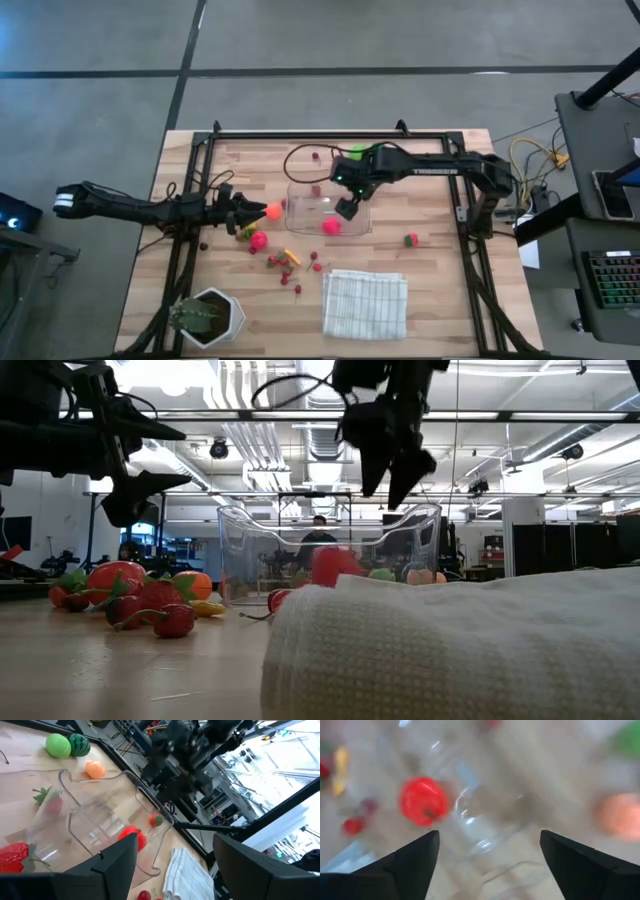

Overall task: Pick and placing Produce into tupperware
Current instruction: Put the yellow pineapple into the transparent bin

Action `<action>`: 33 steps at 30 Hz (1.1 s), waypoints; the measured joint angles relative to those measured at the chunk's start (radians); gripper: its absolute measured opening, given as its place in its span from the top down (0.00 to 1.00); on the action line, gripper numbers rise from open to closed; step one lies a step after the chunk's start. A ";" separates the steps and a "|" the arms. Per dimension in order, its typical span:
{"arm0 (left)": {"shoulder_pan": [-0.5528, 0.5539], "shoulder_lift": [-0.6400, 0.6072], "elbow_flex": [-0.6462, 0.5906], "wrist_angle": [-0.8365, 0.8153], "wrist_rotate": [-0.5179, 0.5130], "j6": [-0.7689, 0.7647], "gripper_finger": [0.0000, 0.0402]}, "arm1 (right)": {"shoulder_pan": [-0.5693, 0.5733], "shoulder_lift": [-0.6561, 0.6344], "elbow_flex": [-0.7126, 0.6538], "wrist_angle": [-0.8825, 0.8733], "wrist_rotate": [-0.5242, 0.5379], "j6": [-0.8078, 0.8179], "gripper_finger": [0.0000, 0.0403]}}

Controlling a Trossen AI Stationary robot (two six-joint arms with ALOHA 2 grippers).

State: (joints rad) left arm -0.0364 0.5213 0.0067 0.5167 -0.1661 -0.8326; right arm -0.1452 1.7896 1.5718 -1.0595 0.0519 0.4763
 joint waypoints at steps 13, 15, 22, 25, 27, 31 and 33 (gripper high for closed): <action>0.016 0.021 0.053 0.063 -0.149 0.036 0.39 | 0.068 -0.281 0.021 -0.147 0.613 0.073 0.12; 0.021 0.026 0.099 -0.007 -0.134 0.135 0.39 | 0.057 -0.309 0.019 -0.169 0.607 0.141 0.12; 0.029 0.151 0.481 -0.989 -0.131 0.246 0.44 | 0.045 -0.380 0.005 -0.238 0.603 0.231 0.13; 0.046 0.264 0.585 -1.296 -0.128 0.074 0.47 | 0.039 -0.393 -0.007 -0.257 0.604 0.278 0.13; 0.058 0.333 0.622 -1.382 -0.108 -0.107 0.48 | 0.033 -0.395 -0.018 -0.274 0.604 0.347 0.13; 0.061 0.442 0.644 -1.355 -0.033 -0.331 0.49 | 0.018 -0.393 -0.054 -0.311 0.595 0.480 0.13; 0.061 0.491 0.649 -1.305 -0.018 -0.375 0.49 | 0.016 -0.393 -0.077 -0.319 0.595 0.509 0.12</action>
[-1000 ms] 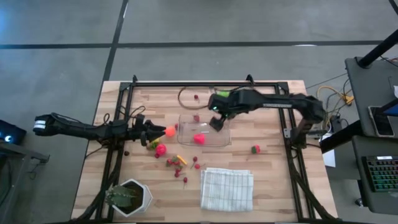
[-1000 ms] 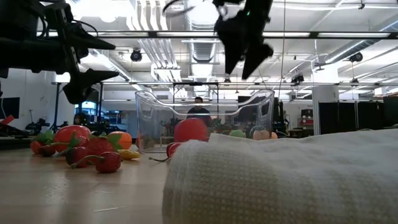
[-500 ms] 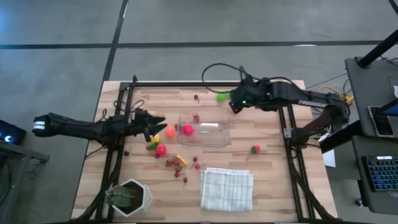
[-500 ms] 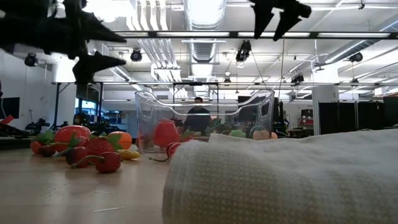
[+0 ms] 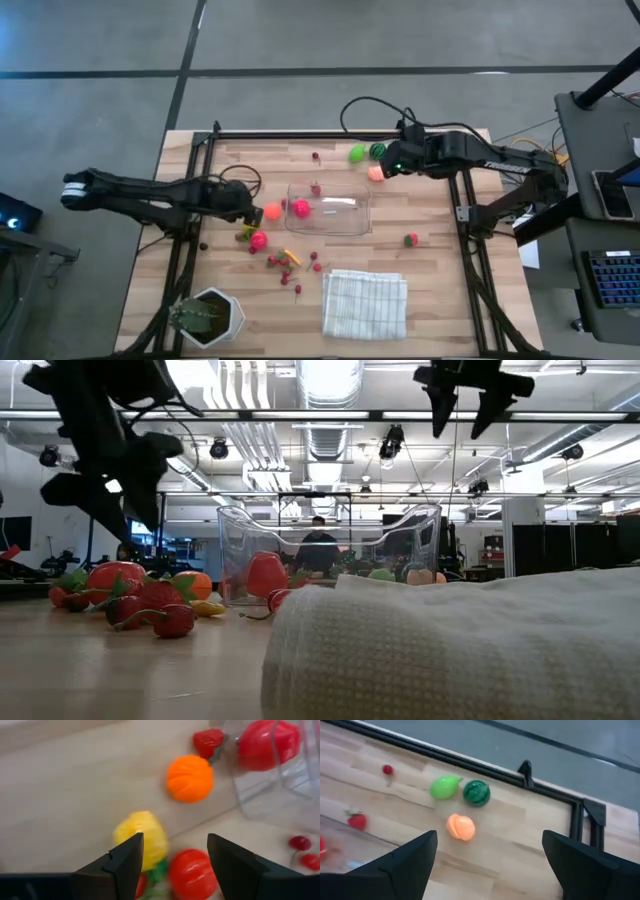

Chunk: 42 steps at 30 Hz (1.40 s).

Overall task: Pick and placing Produce into tupperware
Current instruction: Put the yellow pineapple into the transparent bin

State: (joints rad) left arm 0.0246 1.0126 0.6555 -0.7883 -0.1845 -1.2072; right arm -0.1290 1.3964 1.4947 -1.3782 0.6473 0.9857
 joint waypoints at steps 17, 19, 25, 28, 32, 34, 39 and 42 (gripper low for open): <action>0.000 0.106 0.023 -0.025 0.042 -0.158 0.49 | -0.018 -0.002 -0.176 0.075 -0.019 0.022 0.12; 0.000 0.087 0.024 -0.040 0.019 -0.191 0.49 | -0.035 -0.002 -0.195 0.119 -0.019 -0.006 0.12; 0.000 0.074 0.006 -0.095 0.014 -0.253 0.49 | -0.105 -0.002 -0.245 0.266 -0.025 -0.111 0.12; 0.000 0.089 -0.006 -0.079 0.055 -0.257 0.49 | -0.144 -0.001 -0.265 0.318 -0.026 -0.156 0.12; 0.002 0.117 -0.005 -0.068 0.051 -0.257 0.49 | -0.196 -0.001 -0.278 0.357 -0.026 -0.203 0.12; 0.002 0.132 0.001 -0.051 0.035 -0.257 0.49 | -0.221 -0.001 -0.281 0.379 -0.026 -0.232 0.12; 0.002 0.183 -0.006 -0.055 0.028 -0.254 0.49 | -0.268 0.000 -0.281 0.405 -0.061 -0.283 0.12; 0.002 0.208 -0.003 -0.057 0.028 -0.254 0.46 | -0.282 0.001 -0.283 0.419 -0.079 -0.295 0.12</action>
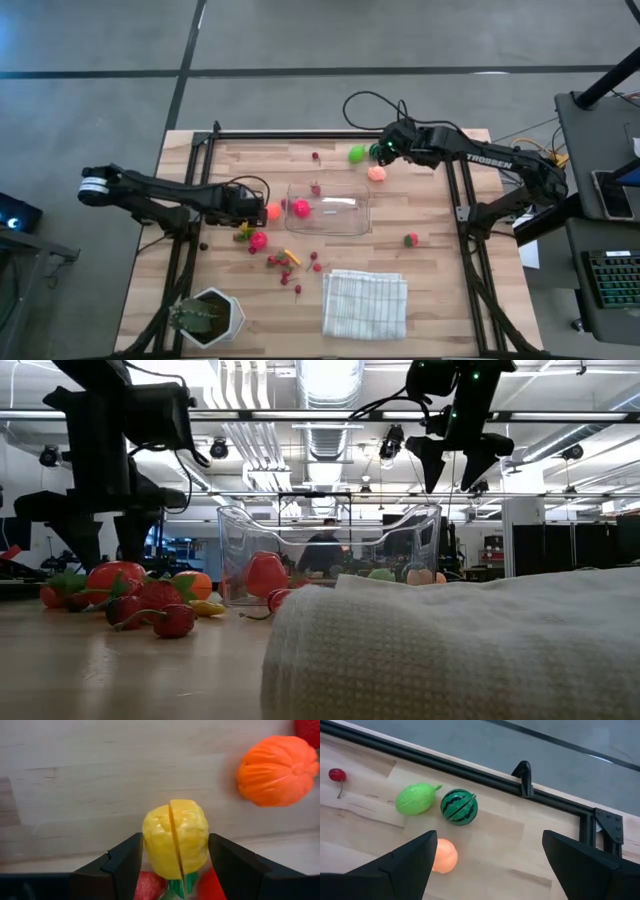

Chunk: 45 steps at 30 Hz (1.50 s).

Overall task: Pick and placing Produce into tupperware
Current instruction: Put the yellow pineapple into the transparent bin

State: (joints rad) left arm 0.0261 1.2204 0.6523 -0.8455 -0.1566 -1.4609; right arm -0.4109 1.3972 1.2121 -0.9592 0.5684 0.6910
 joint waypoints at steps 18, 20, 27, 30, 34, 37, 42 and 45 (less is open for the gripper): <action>-0.001 0.002 -0.005 0.070 0.043 0.002 0.20 | -0.020 0.000 -0.006 0.043 0.000 -0.079 0.12; -0.001 0.031 -0.006 0.081 0.043 0.004 0.20 | -0.022 0.000 -0.009 0.049 0.000 -0.089 0.12; -0.001 0.120 0.009 0.083 0.046 0.005 0.20 | -0.022 0.000 -0.020 0.057 0.001 -0.103 0.12; 0.000 0.140 0.016 0.082 0.046 0.006 0.22 | -0.022 0.000 -0.024 0.058 0.000 -0.109 0.12; 0.000 0.158 0.017 0.082 0.048 0.006 0.30 | -0.022 0.000 -0.026 0.058 0.000 -0.109 0.12; 0.000 0.163 0.017 0.082 0.053 0.006 0.37 | -0.022 0.000 -0.027 0.058 0.000 -0.110 0.12; 0.000 0.147 0.017 0.080 0.055 0.007 0.48 | -0.022 0.000 -0.027 0.058 0.000 -0.112 0.12; 0.000 0.122 0.017 0.079 0.055 0.011 0.52 | -0.022 0.000 -0.027 0.060 0.000 -0.112 0.12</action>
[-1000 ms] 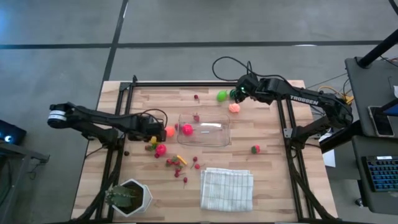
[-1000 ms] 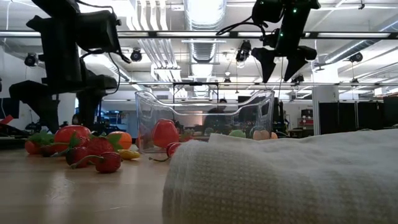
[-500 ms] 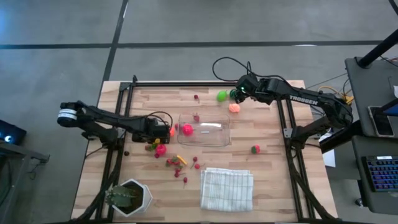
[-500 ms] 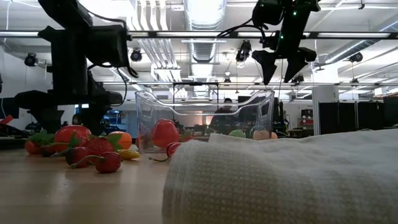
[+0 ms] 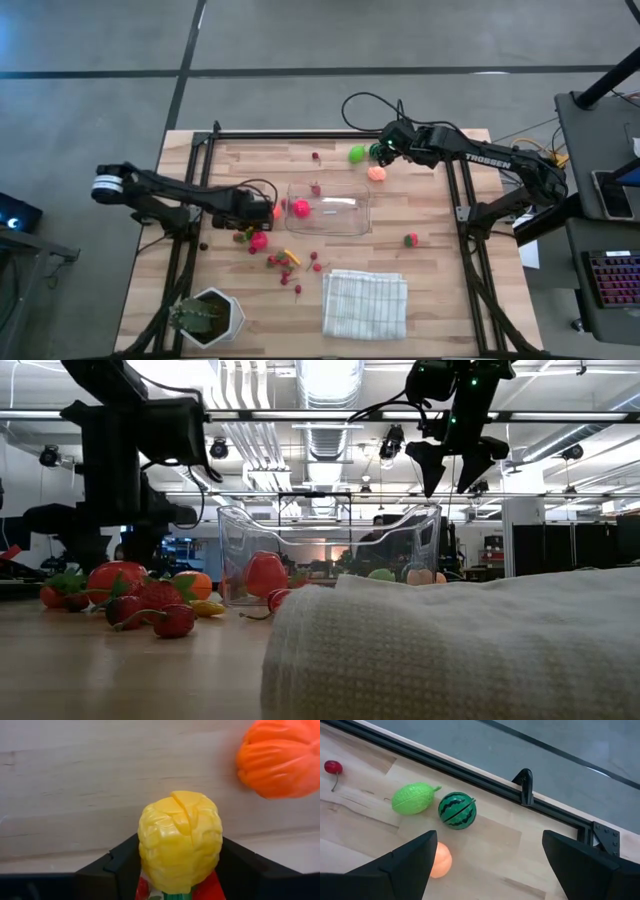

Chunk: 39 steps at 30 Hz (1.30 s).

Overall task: Pick and placing Produce into tupperware
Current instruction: Put the yellow pineapple into the transparent bin

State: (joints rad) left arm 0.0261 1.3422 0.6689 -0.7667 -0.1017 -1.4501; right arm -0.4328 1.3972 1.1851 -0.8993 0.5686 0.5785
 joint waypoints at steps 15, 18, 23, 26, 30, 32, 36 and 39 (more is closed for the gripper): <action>-0.002 -0.235 0.086 0.117 -0.286 0.390 0.53 | 0.000 0.000 0.000 0.005 -0.027 0.000 0.12; 0.000 -0.268 0.088 0.378 -0.301 0.757 0.53 | 0.000 0.000 0.000 0.007 -0.030 0.000 0.12; 0.046 -0.237 0.074 0.540 -0.321 1.155 0.51 | 0.000 0.000 0.000 0.007 -0.043 0.000 0.12; 0.105 -0.206 0.074 0.609 -0.162 1.225 0.50 | 0.000 0.000 0.000 0.007 -0.074 0.000 0.12; 0.159 -0.148 0.075 0.702 0.013 1.331 0.50 | 0.000 0.000 0.000 0.006 -0.106 0.001 0.12; 0.176 -0.116 0.078 0.754 0.086 1.366 0.50 | 0.000 0.000 0.000 -0.002 -0.109 0.002 0.12; 0.198 -0.038 0.098 0.764 0.269 1.372 0.50 | 0.000 0.000 0.000 -0.033 -0.109 0.004 0.12; 0.209 0.019 0.109 0.759 0.399 1.322 0.50 | 0.000 0.000 0.000 -0.060 -0.119 0.004 0.12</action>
State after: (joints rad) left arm 0.2352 1.3613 0.7781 -0.0074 0.2974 -0.1277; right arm -0.4324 1.3972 1.1851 -0.9593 0.4495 0.5823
